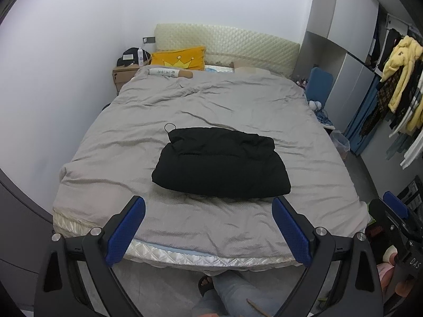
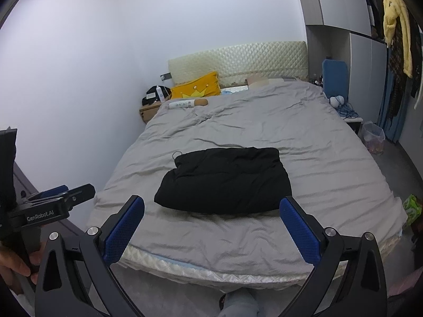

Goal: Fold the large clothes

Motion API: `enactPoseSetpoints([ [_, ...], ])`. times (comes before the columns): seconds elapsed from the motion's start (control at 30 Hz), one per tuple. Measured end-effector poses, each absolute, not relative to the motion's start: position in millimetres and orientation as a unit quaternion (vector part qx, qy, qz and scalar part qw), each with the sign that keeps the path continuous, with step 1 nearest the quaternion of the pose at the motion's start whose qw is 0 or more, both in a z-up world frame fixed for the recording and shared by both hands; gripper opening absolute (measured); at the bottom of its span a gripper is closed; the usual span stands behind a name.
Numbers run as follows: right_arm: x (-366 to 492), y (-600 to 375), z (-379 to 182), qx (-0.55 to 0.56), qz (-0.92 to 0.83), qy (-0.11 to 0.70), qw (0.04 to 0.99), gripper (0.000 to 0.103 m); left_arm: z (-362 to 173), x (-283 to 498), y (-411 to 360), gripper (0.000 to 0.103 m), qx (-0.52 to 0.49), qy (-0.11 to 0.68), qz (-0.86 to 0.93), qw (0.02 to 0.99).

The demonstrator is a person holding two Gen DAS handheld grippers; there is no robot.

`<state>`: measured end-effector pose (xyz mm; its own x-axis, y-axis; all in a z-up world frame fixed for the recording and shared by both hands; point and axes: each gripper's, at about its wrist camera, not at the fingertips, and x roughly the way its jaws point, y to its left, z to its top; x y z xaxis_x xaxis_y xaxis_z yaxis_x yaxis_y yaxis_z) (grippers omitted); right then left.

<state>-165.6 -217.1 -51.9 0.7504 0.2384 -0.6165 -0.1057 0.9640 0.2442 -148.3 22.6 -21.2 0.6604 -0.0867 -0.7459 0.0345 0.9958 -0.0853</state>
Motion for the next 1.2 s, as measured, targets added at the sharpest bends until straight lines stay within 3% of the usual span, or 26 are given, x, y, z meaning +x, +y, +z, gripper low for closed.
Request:
enactPoseSetpoints([
  [1.2,-189,-224,-56,0.094,0.092,0.336,0.933,0.103,-17,-168,20,0.097,-0.034,0.402,-0.038,0.914],
])
